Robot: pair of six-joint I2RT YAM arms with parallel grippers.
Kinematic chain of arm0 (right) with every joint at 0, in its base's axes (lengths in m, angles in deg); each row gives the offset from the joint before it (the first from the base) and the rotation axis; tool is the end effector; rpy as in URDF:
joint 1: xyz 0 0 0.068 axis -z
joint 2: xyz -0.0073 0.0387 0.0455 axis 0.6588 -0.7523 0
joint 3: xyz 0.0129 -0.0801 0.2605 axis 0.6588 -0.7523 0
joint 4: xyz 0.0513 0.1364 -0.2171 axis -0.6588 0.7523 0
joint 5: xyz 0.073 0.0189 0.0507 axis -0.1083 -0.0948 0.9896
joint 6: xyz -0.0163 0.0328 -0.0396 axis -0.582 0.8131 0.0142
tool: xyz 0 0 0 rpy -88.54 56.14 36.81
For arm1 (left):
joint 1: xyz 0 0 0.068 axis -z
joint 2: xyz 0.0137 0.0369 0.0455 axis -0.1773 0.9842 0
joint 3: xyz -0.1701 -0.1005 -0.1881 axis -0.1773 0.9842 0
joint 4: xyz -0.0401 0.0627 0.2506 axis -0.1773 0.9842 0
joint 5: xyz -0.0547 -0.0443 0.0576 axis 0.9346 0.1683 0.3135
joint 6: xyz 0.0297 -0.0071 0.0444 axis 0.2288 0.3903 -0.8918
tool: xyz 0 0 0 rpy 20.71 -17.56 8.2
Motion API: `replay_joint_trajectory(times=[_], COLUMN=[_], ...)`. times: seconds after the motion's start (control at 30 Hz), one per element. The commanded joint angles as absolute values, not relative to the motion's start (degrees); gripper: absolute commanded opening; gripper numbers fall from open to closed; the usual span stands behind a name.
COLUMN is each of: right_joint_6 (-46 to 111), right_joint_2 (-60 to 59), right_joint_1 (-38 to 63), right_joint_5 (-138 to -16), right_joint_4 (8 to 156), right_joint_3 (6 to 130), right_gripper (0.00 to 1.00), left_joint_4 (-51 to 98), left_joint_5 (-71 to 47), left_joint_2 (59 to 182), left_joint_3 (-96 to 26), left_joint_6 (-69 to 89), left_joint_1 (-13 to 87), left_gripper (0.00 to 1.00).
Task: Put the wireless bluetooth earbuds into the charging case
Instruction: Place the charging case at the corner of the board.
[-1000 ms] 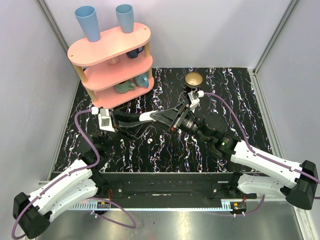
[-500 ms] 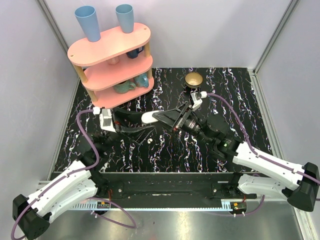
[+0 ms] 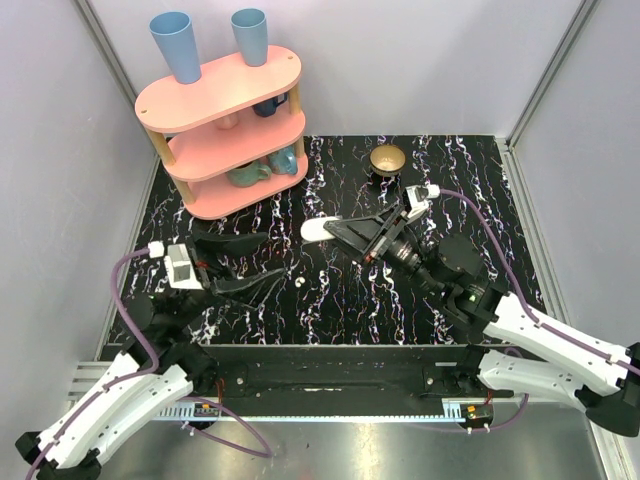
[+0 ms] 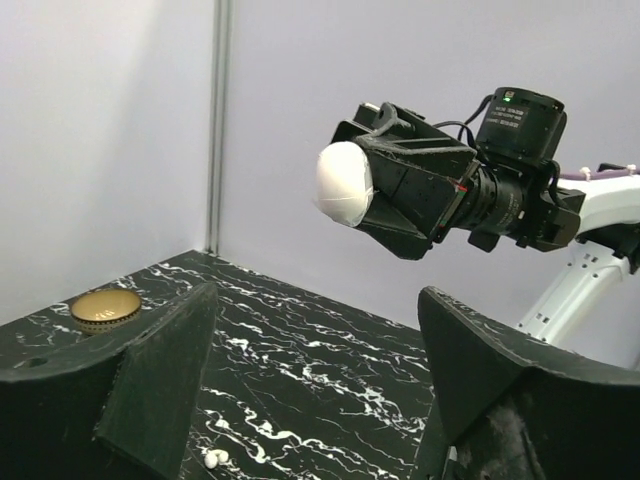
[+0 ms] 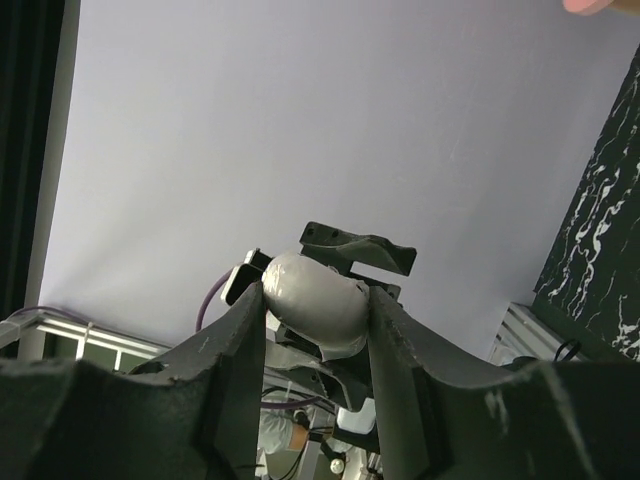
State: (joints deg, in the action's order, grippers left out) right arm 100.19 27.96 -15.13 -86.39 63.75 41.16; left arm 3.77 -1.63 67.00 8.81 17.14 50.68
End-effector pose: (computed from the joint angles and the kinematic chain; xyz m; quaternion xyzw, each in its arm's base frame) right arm 0.1201 0.1782 0.3918 0.1119 0.6079 0.7103 0.3366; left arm 0.0726 -0.0767 0.3512 0.2286 0.4691 -0.4933 0.6960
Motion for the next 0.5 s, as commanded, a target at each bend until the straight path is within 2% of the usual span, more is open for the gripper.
replay_joint_trajectory(times=[0.0,0.3,0.4,0.47], right_joint_6=[97.5,88.7,80.7,74.5], right_joint_2=[29.7,28.1,28.2,28.0], right_joint_1=[-14.2,-14.0,-14.0,-14.0], right_joint_5=[-88.9,-87.5,-88.3,-92.2], right_joint_4=[65.7,69.5,74.8,84.9], right_joint_3=[42.0,45.4,48.1,50.2], right_gripper=[0.11,0.1,0.09,0.09], left_joint_4=[6.9,8.5,9.6,13.0], left_joint_5=[-6.9,-5.8,-5.8,-6.9], left_joint_2=[65.1,70.6,72.8,73.7], left_joint_3=[8.9,4.7,3.1,1.2], left_joint_6=[14.0,17.0,19.8,20.5], left_joint_1=[50.9,51.0,50.9,50.9], left_gripper=[0.87,0.89,0.89,0.89])
